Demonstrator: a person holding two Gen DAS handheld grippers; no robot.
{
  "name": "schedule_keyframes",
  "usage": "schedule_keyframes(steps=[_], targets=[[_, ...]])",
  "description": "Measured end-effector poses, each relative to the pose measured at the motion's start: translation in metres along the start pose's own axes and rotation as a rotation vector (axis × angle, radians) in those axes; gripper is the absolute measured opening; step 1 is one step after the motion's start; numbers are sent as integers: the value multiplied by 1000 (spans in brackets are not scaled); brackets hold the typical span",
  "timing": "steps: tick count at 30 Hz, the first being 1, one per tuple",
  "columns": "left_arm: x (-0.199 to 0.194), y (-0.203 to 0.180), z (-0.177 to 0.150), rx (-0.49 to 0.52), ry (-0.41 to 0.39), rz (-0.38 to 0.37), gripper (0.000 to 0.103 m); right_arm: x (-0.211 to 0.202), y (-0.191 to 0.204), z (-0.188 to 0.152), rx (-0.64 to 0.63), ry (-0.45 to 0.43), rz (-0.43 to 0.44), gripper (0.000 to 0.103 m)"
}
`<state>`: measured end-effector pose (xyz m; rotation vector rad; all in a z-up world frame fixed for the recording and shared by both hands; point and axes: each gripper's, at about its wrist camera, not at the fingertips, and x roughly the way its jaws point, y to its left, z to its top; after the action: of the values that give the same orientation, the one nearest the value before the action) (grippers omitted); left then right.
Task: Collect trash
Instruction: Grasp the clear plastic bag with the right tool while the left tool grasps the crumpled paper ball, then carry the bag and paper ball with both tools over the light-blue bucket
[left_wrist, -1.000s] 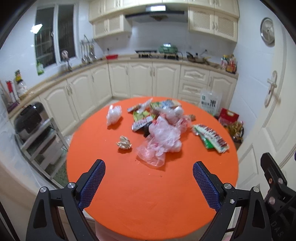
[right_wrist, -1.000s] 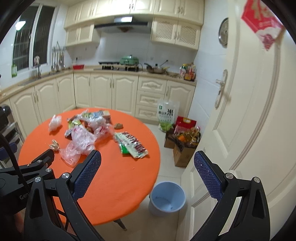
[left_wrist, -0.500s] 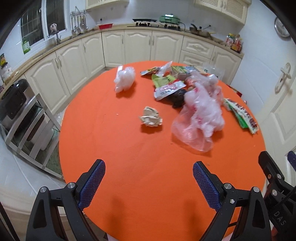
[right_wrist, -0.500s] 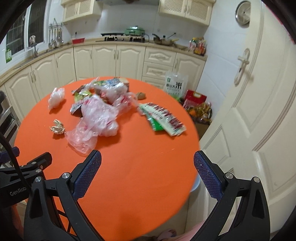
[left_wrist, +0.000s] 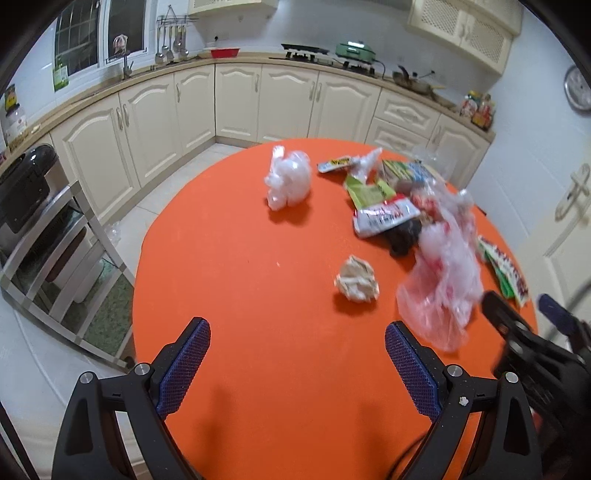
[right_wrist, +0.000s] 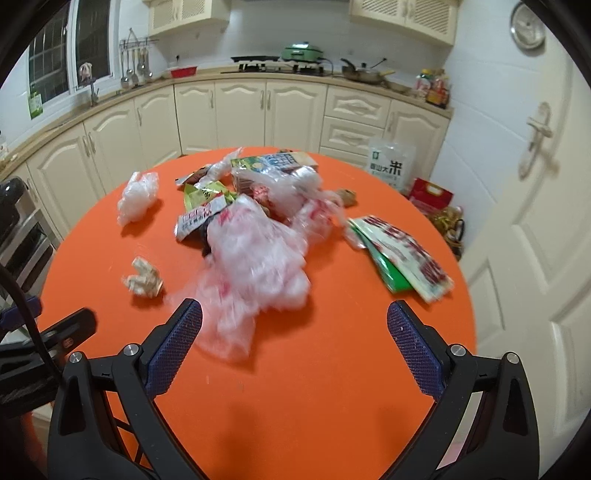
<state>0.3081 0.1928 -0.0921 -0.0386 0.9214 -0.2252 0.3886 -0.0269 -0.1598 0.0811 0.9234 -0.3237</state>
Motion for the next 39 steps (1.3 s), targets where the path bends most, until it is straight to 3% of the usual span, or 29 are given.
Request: schedule_keyframes(steps=[7, 8, 10, 18, 21, 23, 25, 31, 39], targets=[[29, 1, 20, -15, 24, 15, 93, 55, 5, 20, 47, 84, 11, 98], [35, -1, 22, -15, 36, 15, 93, 59, 4, 21, 48, 88, 33, 94], [45, -7, 26, -8, 60, 4, 93, 69, 3, 20, 51, 124, 115, 62], [75, -30, 36, 39, 115, -63, 93, 51, -24, 5, 69, 121, 116, 57], [90, -33, 33, 52, 147, -65, 78, 39, -35, 1, 75, 108, 100, 57], [88, -40, 32, 88, 109, -24, 51, 34, -39, 0, 75, 108, 93, 57], [88, -45, 29, 108, 92, 35, 32, 31, -40, -3, 74, 108, 82, 57], [83, -46, 26, 60, 84, 25, 29, 26, -45, -9, 89, 113, 79, 57], [66, -53, 18, 38, 81, -51, 28, 13, -60, -17, 119, 90, 45, 56]])
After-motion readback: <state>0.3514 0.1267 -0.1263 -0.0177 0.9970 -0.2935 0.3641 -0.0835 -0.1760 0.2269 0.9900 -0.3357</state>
